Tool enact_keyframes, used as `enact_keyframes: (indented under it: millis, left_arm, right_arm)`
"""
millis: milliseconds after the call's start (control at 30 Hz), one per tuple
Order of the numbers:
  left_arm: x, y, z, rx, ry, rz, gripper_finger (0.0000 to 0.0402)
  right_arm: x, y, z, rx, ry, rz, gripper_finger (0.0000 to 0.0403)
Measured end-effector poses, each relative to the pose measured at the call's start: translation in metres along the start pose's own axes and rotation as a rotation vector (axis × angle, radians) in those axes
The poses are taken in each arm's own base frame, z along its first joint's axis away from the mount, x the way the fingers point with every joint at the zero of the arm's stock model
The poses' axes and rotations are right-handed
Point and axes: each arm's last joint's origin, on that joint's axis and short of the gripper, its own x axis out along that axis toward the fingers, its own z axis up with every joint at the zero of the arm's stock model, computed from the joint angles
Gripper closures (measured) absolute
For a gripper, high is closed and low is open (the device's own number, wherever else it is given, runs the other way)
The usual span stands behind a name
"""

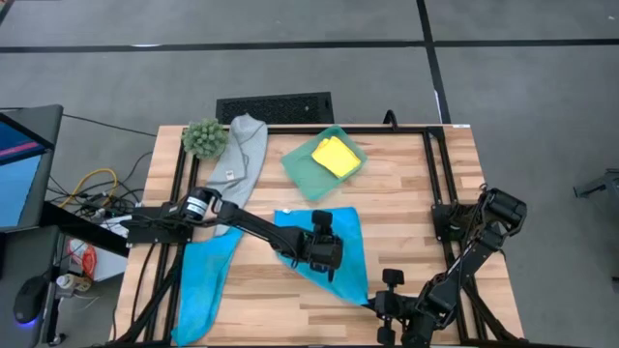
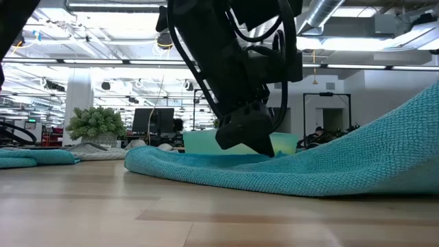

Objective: Fold microfiber towels
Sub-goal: Fold the right blue microfiber towel

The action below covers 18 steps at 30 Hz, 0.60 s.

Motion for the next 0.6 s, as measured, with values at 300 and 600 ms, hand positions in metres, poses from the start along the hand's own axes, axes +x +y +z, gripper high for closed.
enact_keyframes:
  millis: [300, 600]
  left_arm:
    - [0.004, 0.018, 0.001, -0.064, 0.031, -0.099, 0.0291]
    - [-0.009, 0.068, 0.012, -0.181, -0.062, -0.299, 0.0283]
  right_arm:
    - [0.000, 0.000, 0.000, 0.000, 0.002, 0.002, 0.0393]
    - [0.000, -0.001, 0.000, -0.001, 0.006, -0.003, 0.0393]
